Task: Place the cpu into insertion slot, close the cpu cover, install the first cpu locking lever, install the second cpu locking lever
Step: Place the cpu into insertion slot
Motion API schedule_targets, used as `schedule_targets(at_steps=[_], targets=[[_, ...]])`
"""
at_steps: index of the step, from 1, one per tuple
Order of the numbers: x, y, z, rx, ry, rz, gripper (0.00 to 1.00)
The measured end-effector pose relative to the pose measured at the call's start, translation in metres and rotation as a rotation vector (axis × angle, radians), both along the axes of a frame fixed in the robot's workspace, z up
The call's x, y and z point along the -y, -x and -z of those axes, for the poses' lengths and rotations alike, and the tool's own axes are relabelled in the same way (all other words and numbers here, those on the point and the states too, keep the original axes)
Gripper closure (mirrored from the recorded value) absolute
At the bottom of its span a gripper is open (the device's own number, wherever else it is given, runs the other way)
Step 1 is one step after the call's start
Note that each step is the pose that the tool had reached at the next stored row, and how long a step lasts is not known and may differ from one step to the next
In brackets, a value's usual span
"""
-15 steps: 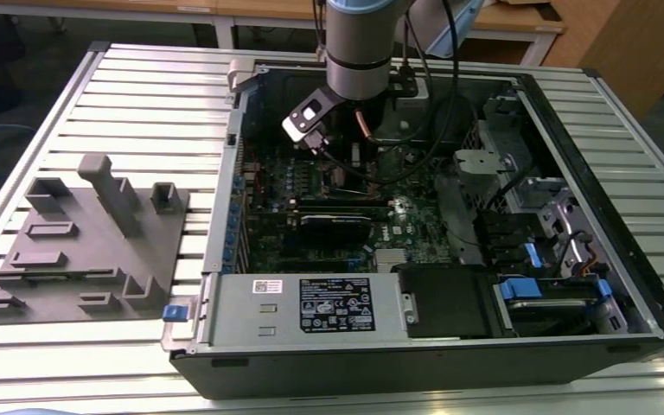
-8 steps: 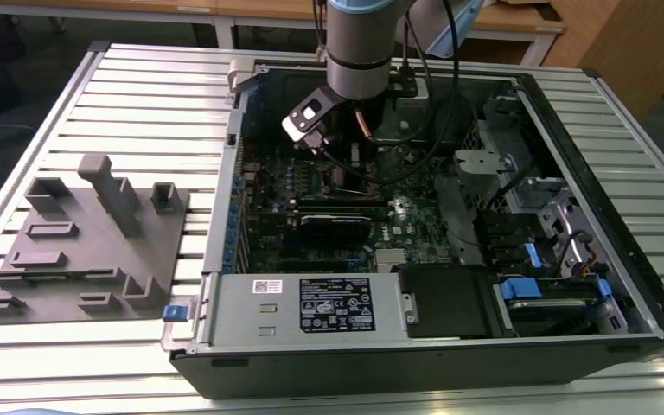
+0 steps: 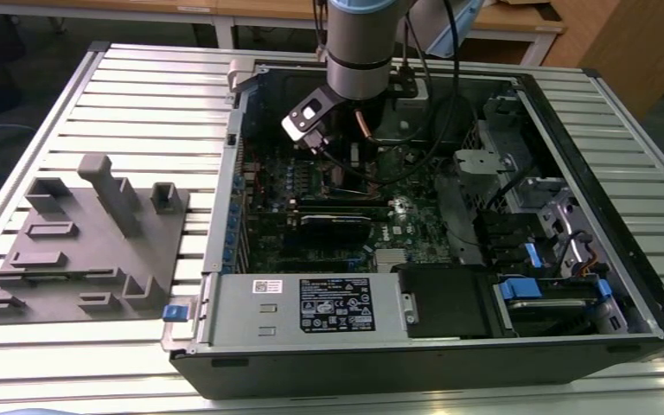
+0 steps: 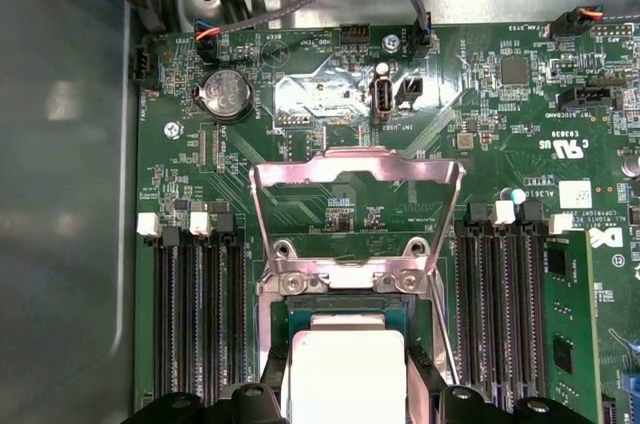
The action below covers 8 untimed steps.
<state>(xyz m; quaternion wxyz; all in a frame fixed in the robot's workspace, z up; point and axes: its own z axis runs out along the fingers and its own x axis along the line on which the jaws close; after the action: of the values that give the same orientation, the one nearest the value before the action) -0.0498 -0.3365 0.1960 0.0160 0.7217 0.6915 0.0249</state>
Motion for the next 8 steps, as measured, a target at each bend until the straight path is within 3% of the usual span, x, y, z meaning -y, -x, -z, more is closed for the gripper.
schedule_targets(at_steps=[8], targets=[[0.0000, -0.0024, 0.0001, -0.0022, -0.0002, 0.000, 0.46]])
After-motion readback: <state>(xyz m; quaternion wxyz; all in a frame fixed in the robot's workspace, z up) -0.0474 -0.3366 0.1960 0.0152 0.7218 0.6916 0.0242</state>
